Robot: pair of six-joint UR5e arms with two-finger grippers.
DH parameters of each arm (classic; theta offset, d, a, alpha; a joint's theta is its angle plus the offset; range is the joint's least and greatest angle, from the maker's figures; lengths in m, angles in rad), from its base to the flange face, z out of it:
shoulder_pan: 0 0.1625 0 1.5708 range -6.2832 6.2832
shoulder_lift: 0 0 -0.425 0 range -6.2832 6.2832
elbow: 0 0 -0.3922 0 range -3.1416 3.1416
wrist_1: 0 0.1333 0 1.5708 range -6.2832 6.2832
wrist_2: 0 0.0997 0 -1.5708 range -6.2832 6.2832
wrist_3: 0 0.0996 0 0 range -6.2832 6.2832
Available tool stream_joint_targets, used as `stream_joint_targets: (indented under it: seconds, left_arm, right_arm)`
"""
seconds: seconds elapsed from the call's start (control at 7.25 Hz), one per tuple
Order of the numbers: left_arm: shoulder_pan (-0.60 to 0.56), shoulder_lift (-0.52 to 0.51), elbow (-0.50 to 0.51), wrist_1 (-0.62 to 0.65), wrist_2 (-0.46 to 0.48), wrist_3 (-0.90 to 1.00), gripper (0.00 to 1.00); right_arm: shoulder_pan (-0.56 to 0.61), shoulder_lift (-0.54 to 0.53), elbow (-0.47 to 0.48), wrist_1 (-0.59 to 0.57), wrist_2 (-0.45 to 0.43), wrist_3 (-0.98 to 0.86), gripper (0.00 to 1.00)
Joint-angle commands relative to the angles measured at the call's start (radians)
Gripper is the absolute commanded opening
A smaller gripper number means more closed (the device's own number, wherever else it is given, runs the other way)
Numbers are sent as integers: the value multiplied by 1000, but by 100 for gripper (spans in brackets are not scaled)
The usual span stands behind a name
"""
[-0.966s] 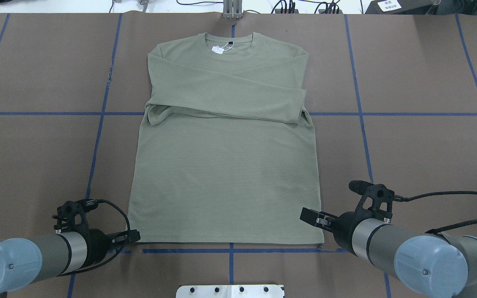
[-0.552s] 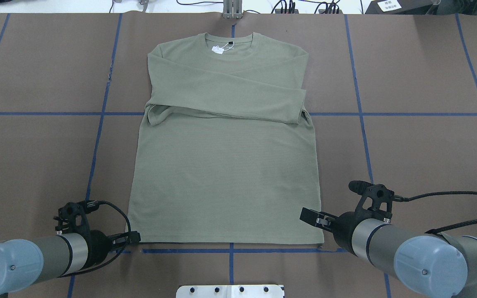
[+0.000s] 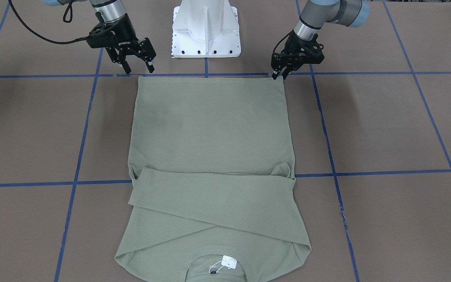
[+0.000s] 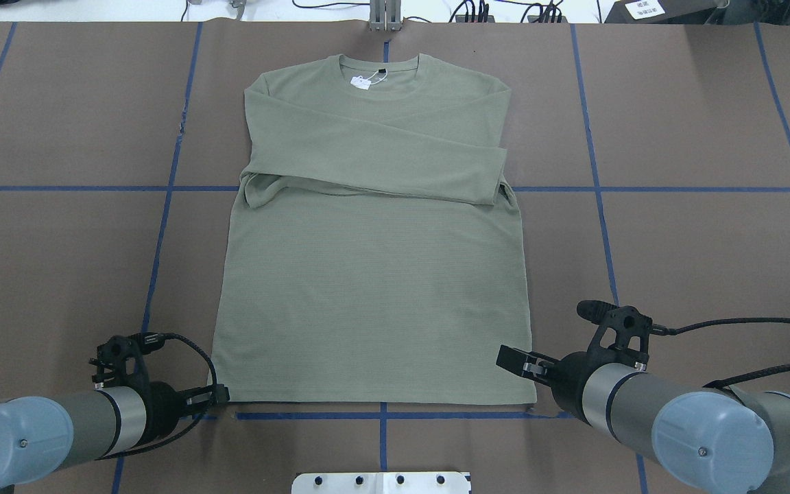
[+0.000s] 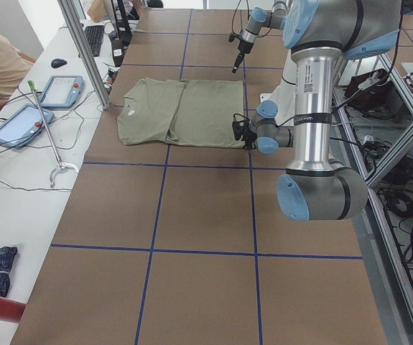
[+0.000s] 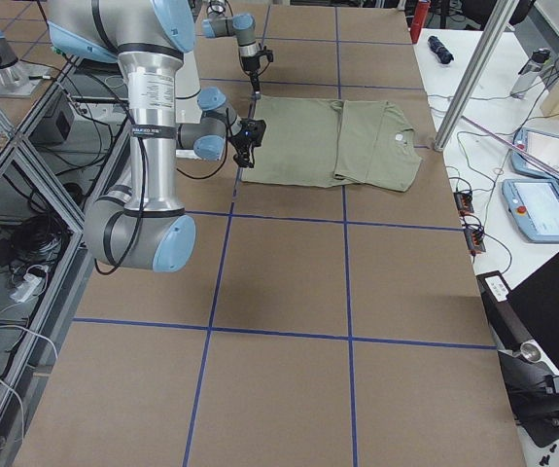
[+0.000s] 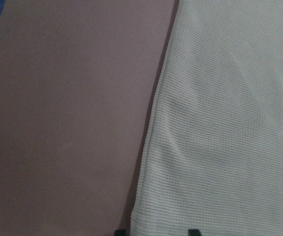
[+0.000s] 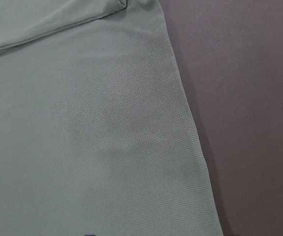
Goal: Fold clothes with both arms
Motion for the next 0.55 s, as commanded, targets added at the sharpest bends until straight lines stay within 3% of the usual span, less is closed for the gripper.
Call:
stream_joint_targets:
  seconds: [0.0,0.14,0.28,0.41]
  left_arm:
    - [2,0,-1,0,0,1,40]
    - [0,-5,-1,0,2,1,29]
    - [0,-5,-2,0,3,1,0]
    - [0,-5,-14,0,3,1,0]
  right_arm:
    - [-1,0,-2,-1,2,0,93]
    - [-1,-2,-9,-2,2,0,92]
    - [-4,0,-40,-4,3,0,89]
    - [-8,3,-64,-7,2,20,82]
